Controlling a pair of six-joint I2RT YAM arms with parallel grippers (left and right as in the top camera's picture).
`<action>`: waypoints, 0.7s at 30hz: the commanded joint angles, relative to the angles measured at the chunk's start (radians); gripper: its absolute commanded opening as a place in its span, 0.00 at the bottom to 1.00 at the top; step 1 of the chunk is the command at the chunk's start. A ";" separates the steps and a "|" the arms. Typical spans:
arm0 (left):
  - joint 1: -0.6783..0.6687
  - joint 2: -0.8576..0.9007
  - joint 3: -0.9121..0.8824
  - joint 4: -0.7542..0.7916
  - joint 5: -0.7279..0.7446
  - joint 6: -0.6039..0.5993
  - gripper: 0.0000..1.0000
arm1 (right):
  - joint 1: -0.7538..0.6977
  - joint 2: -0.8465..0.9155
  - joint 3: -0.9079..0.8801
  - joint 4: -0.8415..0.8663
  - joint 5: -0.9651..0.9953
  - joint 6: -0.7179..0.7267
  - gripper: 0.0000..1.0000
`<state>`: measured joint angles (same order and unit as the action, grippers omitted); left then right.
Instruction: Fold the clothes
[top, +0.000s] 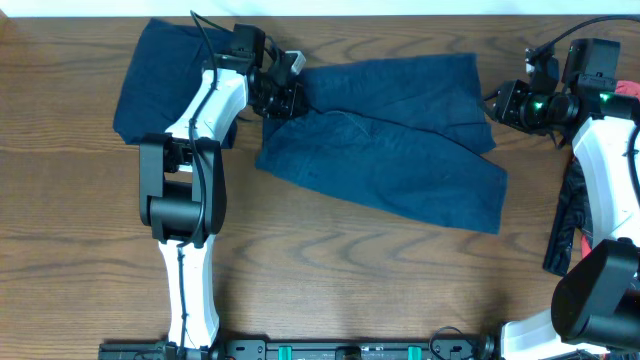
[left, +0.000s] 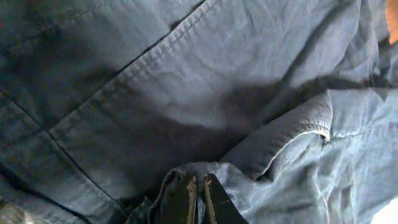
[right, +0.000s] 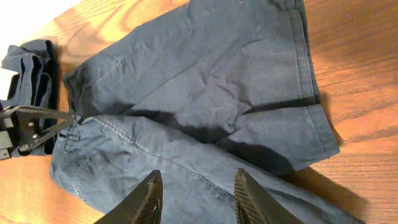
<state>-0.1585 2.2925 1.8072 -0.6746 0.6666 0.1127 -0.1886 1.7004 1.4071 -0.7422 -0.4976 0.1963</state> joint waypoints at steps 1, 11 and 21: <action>0.008 -0.065 -0.007 -0.032 0.029 0.023 0.06 | 0.001 -0.007 0.003 -0.003 0.000 -0.019 0.35; 0.011 -0.338 -0.007 -0.330 -0.131 0.033 0.06 | 0.000 -0.007 0.003 -0.071 0.124 -0.022 0.33; 0.009 -0.444 -0.009 -0.761 -0.141 0.033 0.06 | -0.005 -0.007 0.003 -0.233 0.375 0.069 0.46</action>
<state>-0.1516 1.8534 1.8038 -1.3911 0.5426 0.1329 -0.1886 1.7004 1.4067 -0.9657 -0.2211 0.2298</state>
